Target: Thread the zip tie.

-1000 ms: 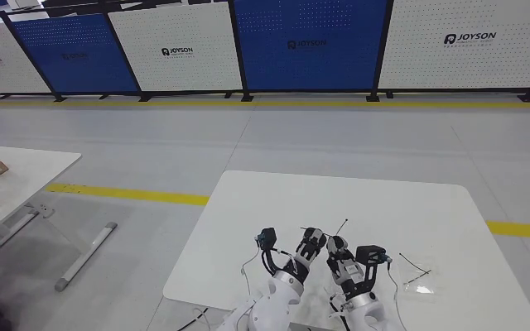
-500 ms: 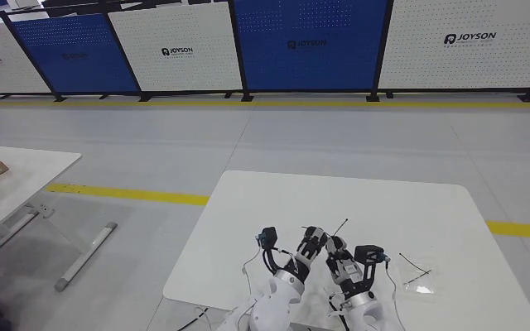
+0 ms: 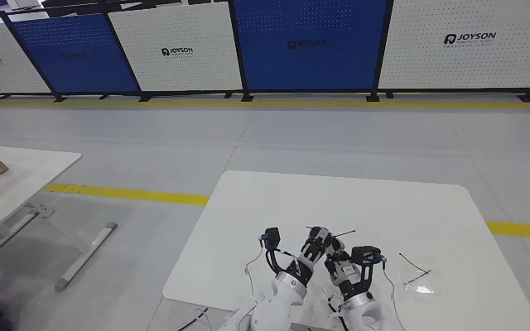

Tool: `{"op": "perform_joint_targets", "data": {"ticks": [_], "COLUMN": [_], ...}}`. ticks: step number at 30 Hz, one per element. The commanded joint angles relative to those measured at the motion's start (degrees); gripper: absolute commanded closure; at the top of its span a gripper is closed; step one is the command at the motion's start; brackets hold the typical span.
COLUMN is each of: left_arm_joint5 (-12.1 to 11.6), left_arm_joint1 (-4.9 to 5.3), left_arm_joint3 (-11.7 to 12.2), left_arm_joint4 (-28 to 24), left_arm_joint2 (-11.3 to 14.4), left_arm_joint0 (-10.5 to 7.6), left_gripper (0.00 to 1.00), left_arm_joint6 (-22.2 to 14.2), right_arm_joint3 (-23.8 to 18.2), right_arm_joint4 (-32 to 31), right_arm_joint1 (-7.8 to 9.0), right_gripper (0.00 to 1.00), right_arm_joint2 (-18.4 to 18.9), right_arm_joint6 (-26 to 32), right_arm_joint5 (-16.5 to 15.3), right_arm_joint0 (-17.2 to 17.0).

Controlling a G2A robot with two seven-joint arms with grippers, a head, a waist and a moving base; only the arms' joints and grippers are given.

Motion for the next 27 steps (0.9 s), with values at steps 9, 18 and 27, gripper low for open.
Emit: {"op": "perform_joint_targets", "data": {"ticks": [9,18,27], "left_arm_joint5": [-1.53,-2.94,-3.05], "left_arm_joint1": [0.07,0.33,0.39], "left_arm_joint3": [-2.76,-5.01,-5.48], "left_arm_joint4": [1.55,3.14,3.62], "left_arm_joint2": [0.55,0.48,0.4], "left_arm_joint0": [1.26,2.81,3.13], "left_gripper": [1.0,1.0,1.0], "left_arm_joint6": [0.12,-0.07,-0.12], "right_arm_joint3": [0.94,1.62,1.41], "right_arm_joint4": [-0.92,-1.28,-0.94], "right_arm_joint1": [-0.02,-0.06,0.0], "right_gripper": [1.0,1.0,0.16], "right_arm_joint2": [-0.6,-1.0,-0.96], "right_arm_joint6": [-0.27,-0.63,-0.75], "right_arm_joint5": [0.29,0.41,0.09], "right_arm_joint0": [0.43,0.73,0.57]}}
